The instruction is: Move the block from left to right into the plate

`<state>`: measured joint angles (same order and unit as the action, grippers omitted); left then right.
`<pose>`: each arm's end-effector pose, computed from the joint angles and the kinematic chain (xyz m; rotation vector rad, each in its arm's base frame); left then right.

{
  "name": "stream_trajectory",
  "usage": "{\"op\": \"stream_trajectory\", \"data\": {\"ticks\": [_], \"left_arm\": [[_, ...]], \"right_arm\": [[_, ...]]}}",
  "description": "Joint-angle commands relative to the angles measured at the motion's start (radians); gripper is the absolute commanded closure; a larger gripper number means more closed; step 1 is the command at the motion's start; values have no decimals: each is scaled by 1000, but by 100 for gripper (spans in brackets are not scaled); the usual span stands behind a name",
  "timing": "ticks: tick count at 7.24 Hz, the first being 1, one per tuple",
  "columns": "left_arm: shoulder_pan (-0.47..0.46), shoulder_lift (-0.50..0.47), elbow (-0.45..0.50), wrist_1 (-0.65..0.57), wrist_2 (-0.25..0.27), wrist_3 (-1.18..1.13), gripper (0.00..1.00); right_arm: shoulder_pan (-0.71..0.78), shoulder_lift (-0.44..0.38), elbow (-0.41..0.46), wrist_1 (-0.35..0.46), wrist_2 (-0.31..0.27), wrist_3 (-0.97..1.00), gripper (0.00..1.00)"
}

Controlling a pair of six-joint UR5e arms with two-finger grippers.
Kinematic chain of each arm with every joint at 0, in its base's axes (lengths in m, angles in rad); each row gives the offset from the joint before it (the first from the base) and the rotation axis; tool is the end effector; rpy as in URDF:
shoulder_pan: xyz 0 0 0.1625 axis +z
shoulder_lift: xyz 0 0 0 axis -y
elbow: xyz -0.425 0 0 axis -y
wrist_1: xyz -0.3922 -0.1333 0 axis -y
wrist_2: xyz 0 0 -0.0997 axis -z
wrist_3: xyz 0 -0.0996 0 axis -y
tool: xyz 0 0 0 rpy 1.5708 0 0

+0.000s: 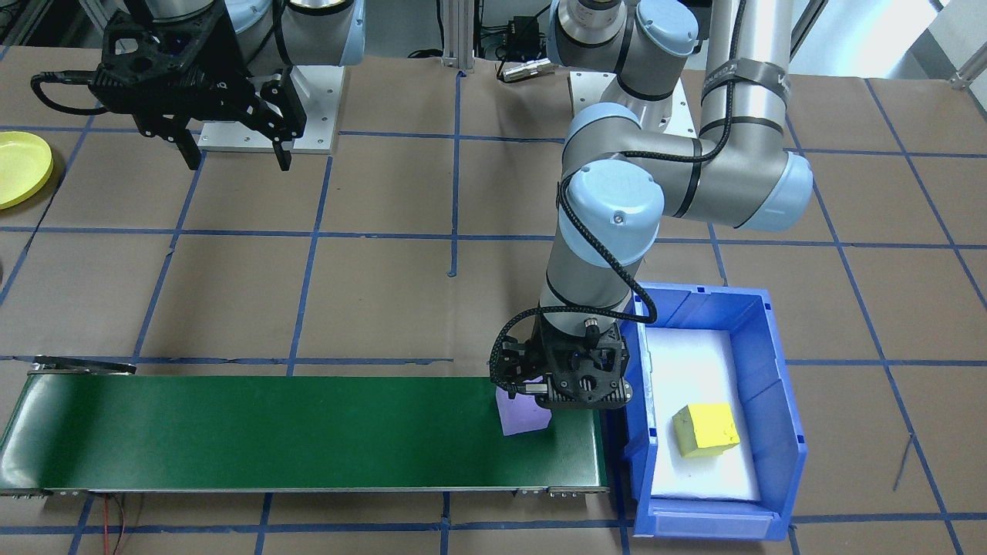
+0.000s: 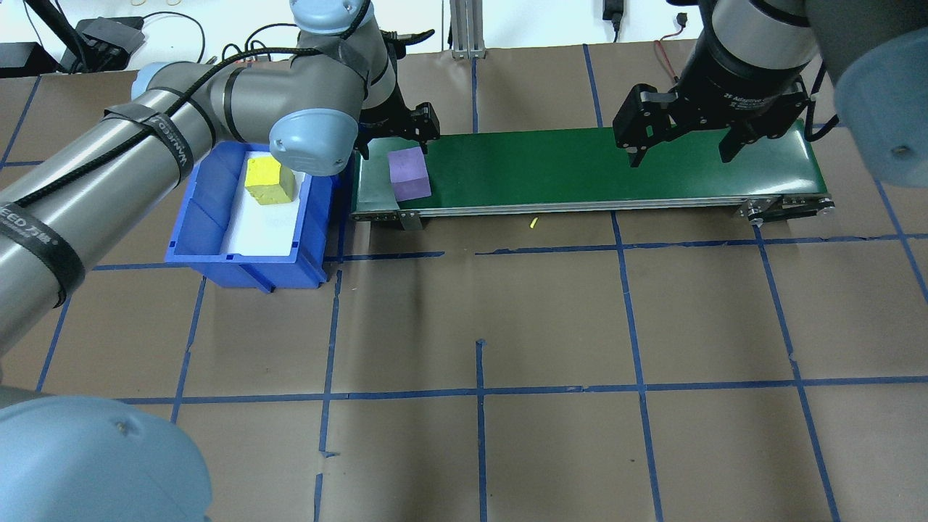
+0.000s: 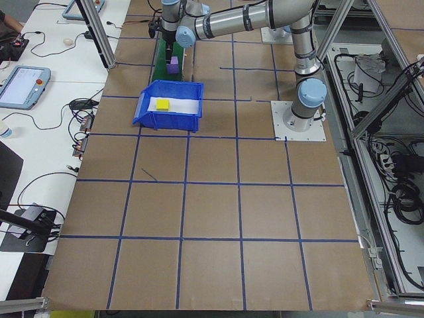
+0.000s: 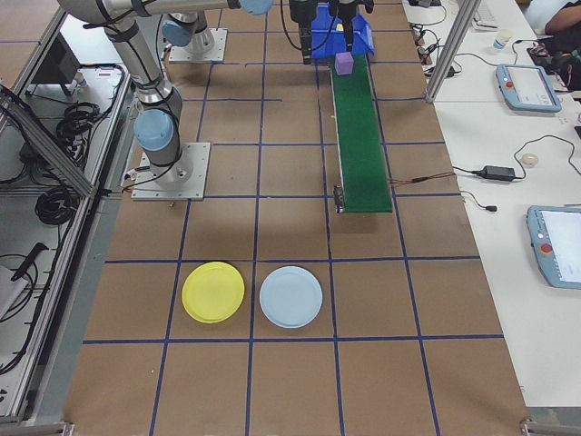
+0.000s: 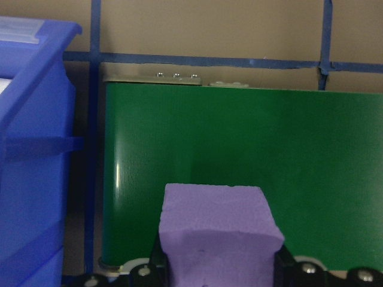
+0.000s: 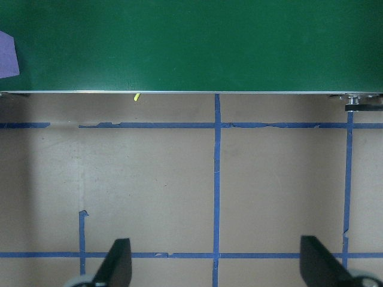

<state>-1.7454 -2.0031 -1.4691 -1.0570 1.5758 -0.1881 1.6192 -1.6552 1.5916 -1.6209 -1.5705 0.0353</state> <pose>-0.2463 -0.6320 0.3413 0.0216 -3.1007 0.2815 0.1557 -0.4589 0.5233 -0.0205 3.1314 -0.1781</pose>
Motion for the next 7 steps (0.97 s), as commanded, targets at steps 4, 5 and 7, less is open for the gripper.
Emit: {"op": "stream_trajectory", "data": {"ticks": [4, 5, 7], "left_arm": [[248, 11, -16, -57, 13, 263, 0], [289, 3, -23, -58, 13, 274, 0], [319, -6, -85, -29, 10, 268, 0]], "right_arm": [[8, 0, 1, -1, 3, 3, 2], [10, 0, 1, -2, 10, 12, 2], [8, 0, -1, -1, 0, 6, 2]]}}
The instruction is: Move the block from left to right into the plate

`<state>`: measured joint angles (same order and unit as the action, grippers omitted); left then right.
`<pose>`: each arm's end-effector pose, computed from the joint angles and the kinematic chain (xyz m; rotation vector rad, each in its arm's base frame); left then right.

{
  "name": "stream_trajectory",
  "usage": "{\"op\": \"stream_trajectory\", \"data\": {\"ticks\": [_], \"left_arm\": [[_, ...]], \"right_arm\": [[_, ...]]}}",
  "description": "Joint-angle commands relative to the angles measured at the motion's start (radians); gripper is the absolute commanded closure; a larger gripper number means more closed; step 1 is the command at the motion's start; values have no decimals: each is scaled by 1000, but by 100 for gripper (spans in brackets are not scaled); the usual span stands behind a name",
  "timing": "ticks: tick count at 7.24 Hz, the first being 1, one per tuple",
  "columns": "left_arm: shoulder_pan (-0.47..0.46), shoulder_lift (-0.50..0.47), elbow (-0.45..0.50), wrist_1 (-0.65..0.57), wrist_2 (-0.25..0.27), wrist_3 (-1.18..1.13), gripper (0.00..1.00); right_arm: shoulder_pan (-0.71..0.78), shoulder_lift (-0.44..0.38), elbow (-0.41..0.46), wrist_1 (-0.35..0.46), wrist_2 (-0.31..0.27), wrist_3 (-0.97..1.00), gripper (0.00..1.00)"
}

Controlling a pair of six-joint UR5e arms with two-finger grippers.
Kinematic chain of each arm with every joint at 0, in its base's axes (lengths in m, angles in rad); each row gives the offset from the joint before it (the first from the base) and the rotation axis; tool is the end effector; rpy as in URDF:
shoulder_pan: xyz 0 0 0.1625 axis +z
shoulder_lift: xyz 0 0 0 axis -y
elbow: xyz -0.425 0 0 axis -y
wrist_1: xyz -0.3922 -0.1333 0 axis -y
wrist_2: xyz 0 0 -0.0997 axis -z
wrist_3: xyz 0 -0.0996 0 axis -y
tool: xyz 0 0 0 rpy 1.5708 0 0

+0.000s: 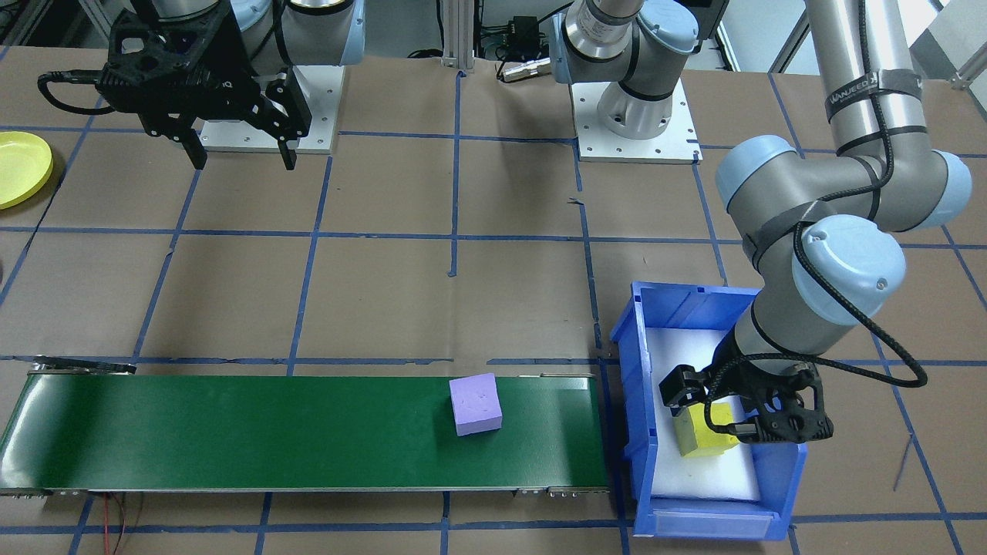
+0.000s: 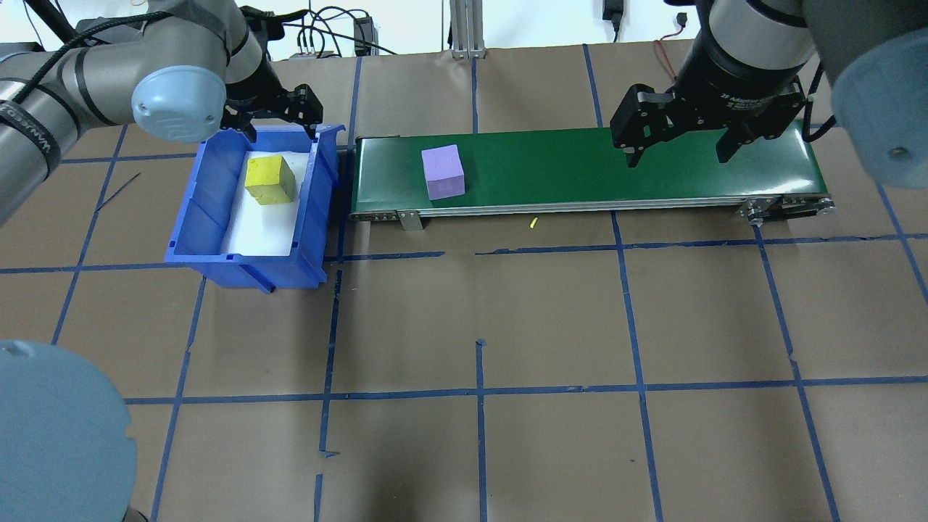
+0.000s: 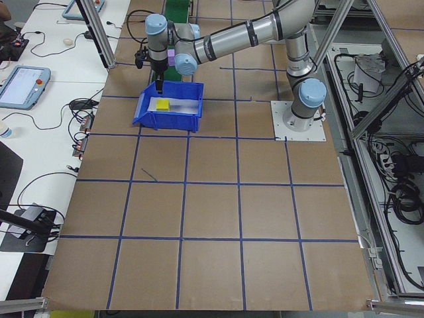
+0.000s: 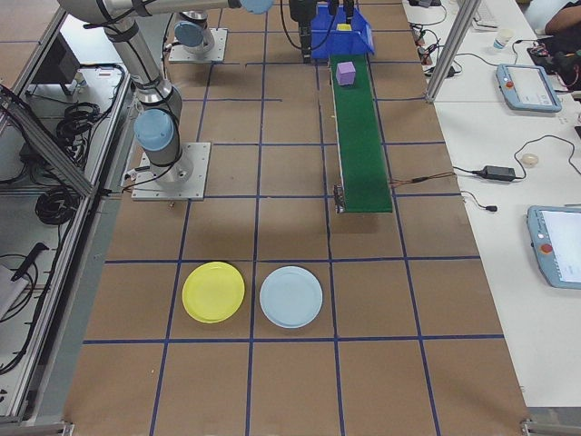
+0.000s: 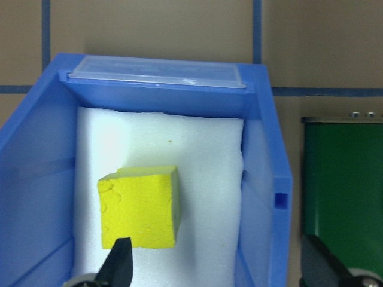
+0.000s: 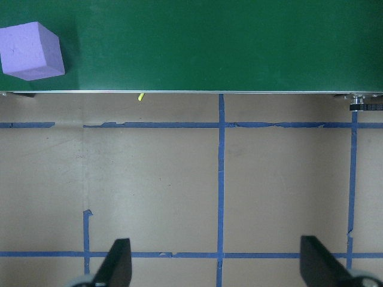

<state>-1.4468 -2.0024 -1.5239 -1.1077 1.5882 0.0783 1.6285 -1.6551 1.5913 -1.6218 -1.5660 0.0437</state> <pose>-0.0503 -0.6598 0.3099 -0.0722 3.1133 -0.1188 0.1604 -0.4576 0.5235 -0.0223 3.1258 -0.1790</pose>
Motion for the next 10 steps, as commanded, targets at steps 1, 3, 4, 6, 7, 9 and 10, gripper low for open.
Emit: {"op": "stream_trajectory", "data": {"ticks": [1, 3, 4, 6, 7, 9, 10], "left_arm": [[20, -31, -35, 40, -2, -3, 0], [26, -84, -62, 106, -2, 1, 0], [31, -90, -59, 108, -4, 0, 3], [31, -92, -62, 112, -4, 0, 74], [31, -84, -61, 111, -1, 6, 80], [31, -17, -26, 56, -4, 5, 80], [31, 35, -21, 14, -7, 5, 80]], "right_arm": [[-4, 0, -1, 0, -3, -4, 2], [-5, 0, -1, 0, -5, -5, 2], [-6, 0, -1, -1, -3, -4, 2], [-10, 0, -1, -1, -3, -5, 2], [-10, 0, -1, -1, -2, -5, 2], [-12, 0, -1, -1, -3, -5, 2], [-15, 0, -2, -6, -5, -5, 2]]}}
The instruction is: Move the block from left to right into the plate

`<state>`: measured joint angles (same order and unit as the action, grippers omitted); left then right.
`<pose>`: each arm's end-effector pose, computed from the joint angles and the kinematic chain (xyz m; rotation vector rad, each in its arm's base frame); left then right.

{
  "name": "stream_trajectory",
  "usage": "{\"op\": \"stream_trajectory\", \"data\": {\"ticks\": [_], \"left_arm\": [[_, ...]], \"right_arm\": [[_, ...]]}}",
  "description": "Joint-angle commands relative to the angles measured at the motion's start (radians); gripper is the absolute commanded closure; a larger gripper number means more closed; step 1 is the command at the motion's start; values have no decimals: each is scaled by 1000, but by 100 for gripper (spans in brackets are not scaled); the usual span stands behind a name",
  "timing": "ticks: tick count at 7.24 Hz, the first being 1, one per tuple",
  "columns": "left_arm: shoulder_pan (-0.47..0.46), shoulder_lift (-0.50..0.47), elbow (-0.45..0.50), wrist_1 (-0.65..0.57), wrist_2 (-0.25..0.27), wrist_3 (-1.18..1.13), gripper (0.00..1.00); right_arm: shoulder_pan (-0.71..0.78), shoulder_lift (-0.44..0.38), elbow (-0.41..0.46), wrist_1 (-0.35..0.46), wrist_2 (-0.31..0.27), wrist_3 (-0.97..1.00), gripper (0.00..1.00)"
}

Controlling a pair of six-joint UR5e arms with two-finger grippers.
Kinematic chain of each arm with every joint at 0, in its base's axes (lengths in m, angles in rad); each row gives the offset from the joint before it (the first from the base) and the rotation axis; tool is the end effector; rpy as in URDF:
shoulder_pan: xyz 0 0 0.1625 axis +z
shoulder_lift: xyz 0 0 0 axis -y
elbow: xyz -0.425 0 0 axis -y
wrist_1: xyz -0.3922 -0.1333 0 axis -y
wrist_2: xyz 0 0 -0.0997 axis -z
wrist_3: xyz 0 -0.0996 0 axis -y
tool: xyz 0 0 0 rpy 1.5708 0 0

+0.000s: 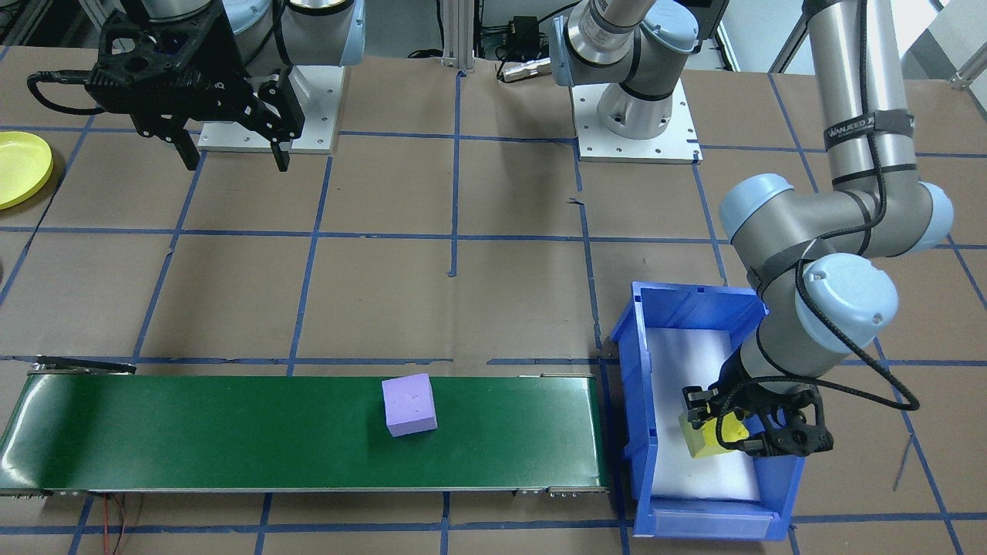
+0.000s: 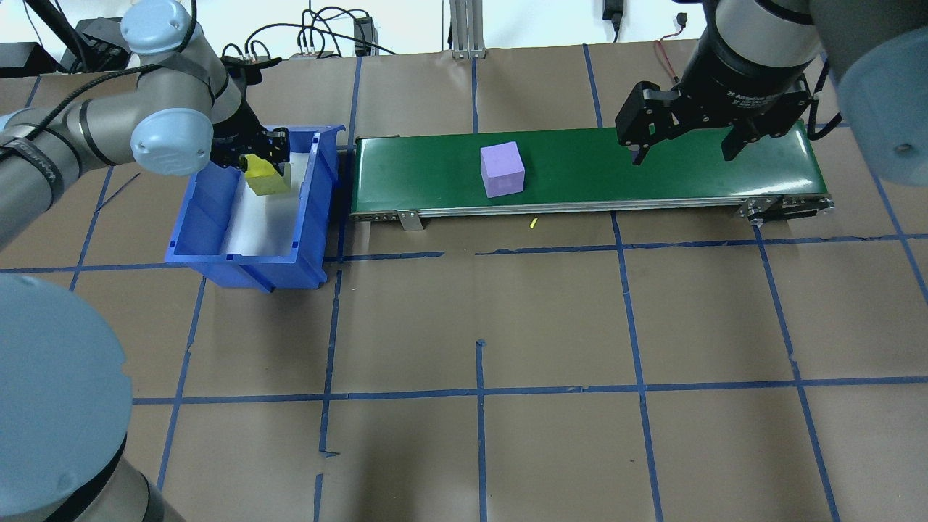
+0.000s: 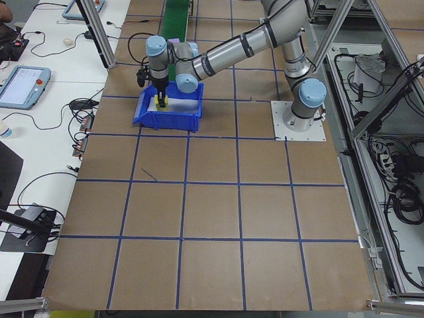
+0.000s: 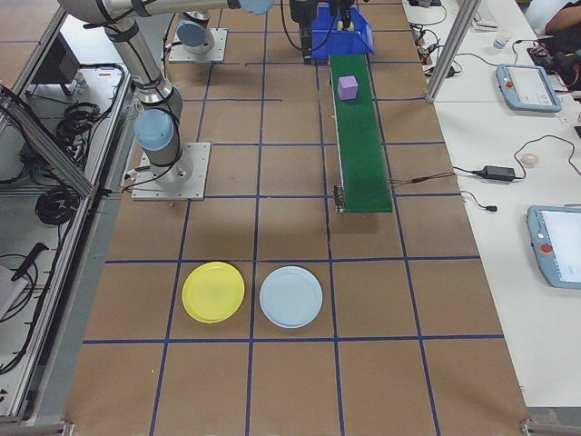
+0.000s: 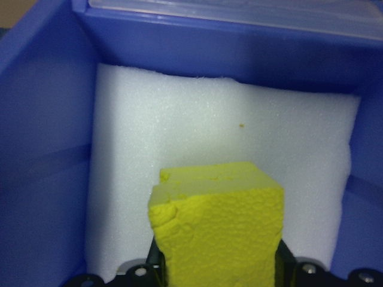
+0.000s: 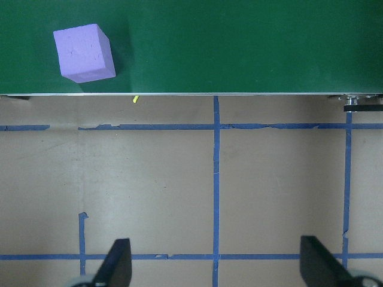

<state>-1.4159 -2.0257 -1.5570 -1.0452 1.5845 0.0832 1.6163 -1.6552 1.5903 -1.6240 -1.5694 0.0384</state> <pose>-0.0302 -0.6617 0.2860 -0.1126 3.1133 -0.1282 0.1545 -0.4597 0.5243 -0.0112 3.1298 -0.1848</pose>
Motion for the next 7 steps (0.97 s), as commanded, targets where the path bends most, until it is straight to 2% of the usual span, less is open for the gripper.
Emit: {"op": "stream_trajectory", "data": {"ticks": [1, 3, 5, 7], "left_arm": [[-9, 91, 17, -67, -6, -3, 80], [-70, 145, 44, -116, -15, -22, 80], [-194, 163, 61, -131, -17, -120, 80], [-242, 119, 60, -109, -41, -236, 80]], "right_arm": [[-4, 5, -3, -5, -3, 0, 2], [-39, 58, -21, -8, 11, 0, 2], [-129, 168, -77, -37, 32, -17, 2], [-276, 270, -92, -98, 23, -229, 3]]}}
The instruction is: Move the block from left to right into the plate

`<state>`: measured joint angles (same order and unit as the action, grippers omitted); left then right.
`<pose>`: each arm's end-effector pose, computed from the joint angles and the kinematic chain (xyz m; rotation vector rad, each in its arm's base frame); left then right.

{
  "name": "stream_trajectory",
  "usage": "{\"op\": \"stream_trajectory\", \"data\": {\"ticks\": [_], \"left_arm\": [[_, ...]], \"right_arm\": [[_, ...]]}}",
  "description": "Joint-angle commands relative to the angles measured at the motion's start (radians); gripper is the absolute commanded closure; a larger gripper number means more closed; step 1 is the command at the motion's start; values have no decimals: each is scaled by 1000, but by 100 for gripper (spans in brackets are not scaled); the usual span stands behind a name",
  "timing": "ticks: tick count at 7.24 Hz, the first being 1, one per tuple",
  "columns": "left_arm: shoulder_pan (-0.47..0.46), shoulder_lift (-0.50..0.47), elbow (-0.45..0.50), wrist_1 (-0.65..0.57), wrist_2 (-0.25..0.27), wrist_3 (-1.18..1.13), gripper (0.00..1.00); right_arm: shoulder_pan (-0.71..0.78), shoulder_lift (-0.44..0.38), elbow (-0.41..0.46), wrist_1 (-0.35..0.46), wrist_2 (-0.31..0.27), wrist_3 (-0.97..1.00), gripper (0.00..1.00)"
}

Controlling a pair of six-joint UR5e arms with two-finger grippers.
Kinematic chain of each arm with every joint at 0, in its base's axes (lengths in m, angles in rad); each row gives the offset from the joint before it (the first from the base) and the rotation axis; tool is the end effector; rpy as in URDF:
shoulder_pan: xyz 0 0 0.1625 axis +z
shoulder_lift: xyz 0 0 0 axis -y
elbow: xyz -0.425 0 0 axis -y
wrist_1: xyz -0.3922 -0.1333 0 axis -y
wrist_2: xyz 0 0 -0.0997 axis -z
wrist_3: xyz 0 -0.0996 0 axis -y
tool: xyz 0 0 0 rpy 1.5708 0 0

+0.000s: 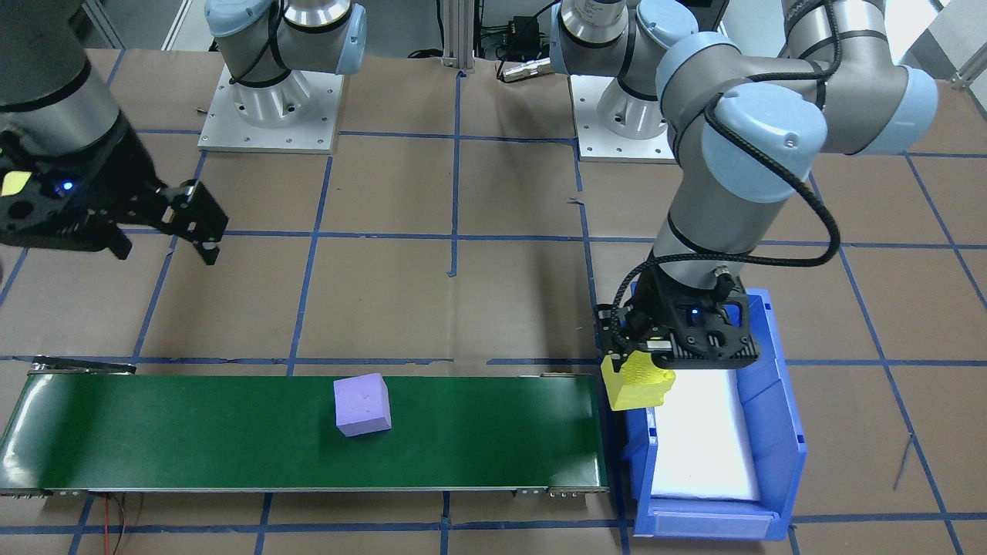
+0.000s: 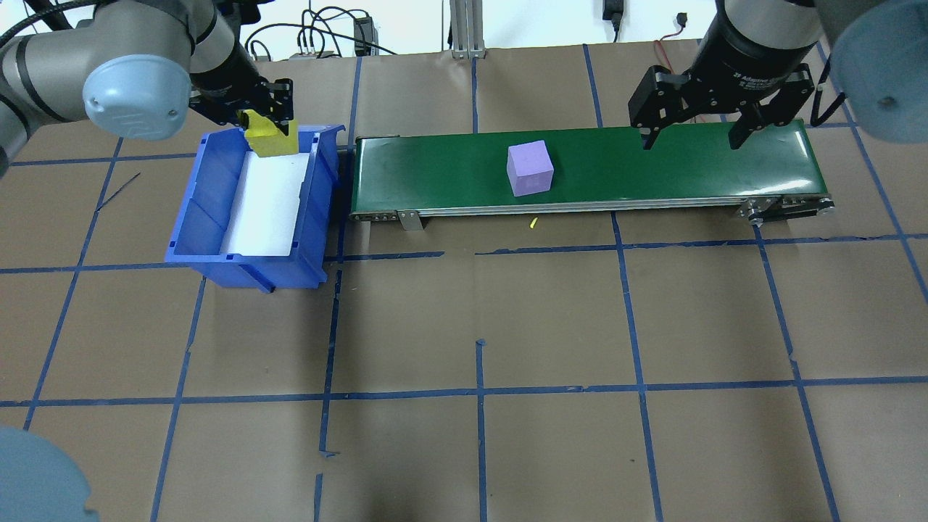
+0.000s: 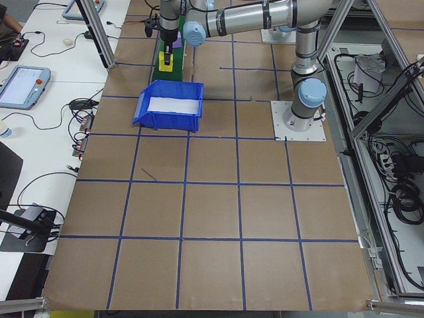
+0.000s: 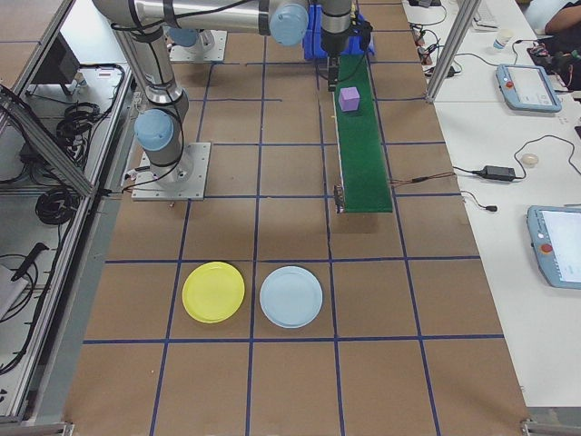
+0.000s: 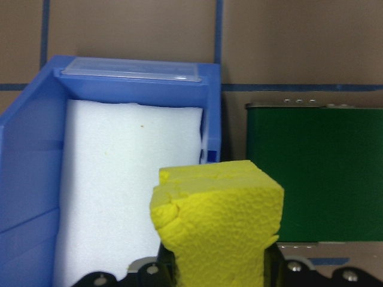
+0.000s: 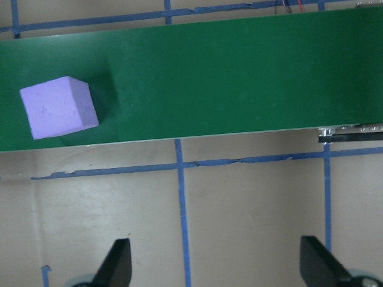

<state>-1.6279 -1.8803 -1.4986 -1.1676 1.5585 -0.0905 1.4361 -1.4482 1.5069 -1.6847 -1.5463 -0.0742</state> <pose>-0.1700 -0.6167 0.3933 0.0503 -3.1062 0.2562 0.0608 -0.5618 0.4674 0.0934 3.1203 -0.0897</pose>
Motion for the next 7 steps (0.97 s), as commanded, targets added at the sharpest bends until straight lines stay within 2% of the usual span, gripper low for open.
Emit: {"op": "stream_trajectory", "data": {"ticks": [1, 2, 4, 5, 6, 7], "left_arm": [[-52, -63, 1, 73, -30, -66, 80], [-87, -85, 1, 94, -29, -71, 79], [-104, -106, -21, 101, -31, -80, 76], [-105, -109, -49, 103, -28, -74, 72], [-105, -109, -87, 146, -22, -68, 61], [-105, -109, -116, 204, -18, -61, 29]], "right_arm": [[-176, 110, -8, -62, 11, -203, 3], [-222, 150, -1, -107, 26, -314, 3], [-371, 240, -1, -112, 197, -506, 4], [-382, 296, -5, -154, 216, -585, 4], [-382, 320, 4, -174, 297, -587, 4], [-382, 325, 22, -174, 343, -582, 4]]}}
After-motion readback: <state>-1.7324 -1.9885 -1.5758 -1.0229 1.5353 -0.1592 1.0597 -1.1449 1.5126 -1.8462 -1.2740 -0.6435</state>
